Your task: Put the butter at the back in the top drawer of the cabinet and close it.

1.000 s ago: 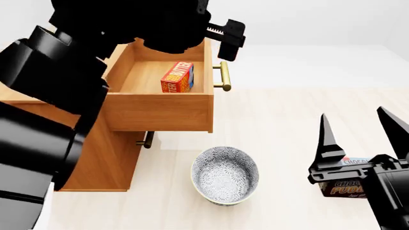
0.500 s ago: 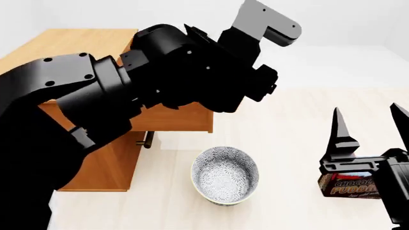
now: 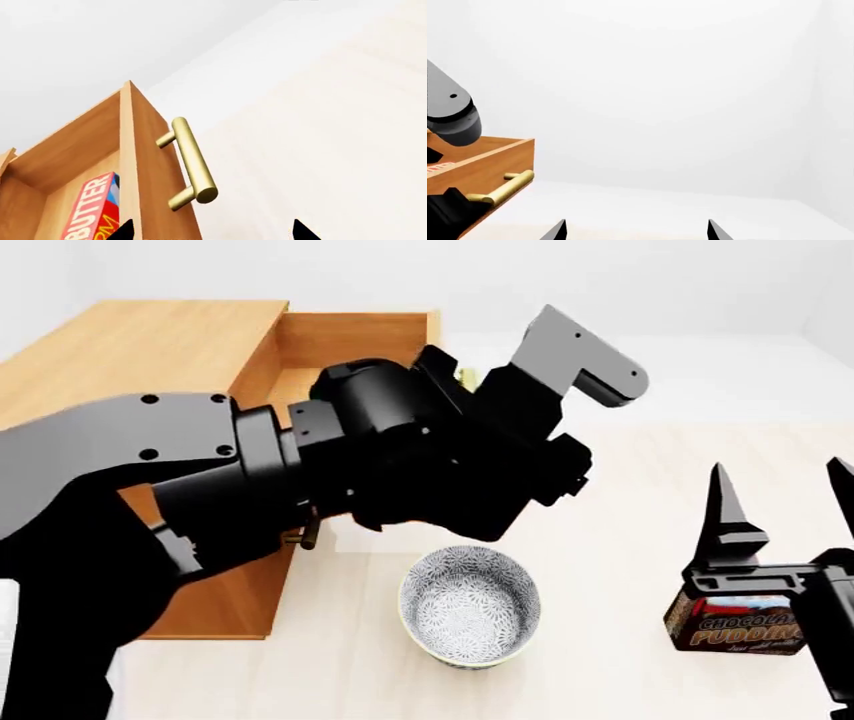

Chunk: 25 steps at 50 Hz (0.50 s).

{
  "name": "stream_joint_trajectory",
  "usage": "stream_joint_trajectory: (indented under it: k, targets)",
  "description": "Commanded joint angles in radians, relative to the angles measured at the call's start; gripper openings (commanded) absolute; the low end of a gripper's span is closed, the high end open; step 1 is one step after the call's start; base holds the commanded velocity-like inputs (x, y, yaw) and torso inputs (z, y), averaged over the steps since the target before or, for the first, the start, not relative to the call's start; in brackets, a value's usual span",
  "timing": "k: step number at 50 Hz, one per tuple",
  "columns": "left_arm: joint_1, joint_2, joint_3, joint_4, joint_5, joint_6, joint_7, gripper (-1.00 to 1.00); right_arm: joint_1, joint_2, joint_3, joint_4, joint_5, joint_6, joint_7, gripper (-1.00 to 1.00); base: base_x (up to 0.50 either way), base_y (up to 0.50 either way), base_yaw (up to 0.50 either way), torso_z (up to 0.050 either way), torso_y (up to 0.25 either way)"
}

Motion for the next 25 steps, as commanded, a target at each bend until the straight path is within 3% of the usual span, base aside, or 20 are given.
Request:
stream_joint_trajectory:
  k: [1,17,25]
  targets:
    - [0.019,0.000,0.010,0.031,0.041,0.004,0.041,1.00,-0.011,-0.002,0.010,0.008,0.000,-0.011,-0.011,1.00,0.00,0.00,0.00,0.000,0.000]
    - [0.053,0.000,0.008,-0.021,0.087,-0.036,0.094,1.00,-0.028,-0.003,0.023,0.004,0.000,-0.018,-0.014,1.00,0.00,0.00,0.00,0.000,0.000]
    - [0.087,0.000,0.011,-0.094,0.061,-0.105,0.068,1.00,-0.036,-0.005,0.027,0.004,-0.003,-0.023,-0.017,1.00,0.00,0.00,0.00,0.000,0.000]
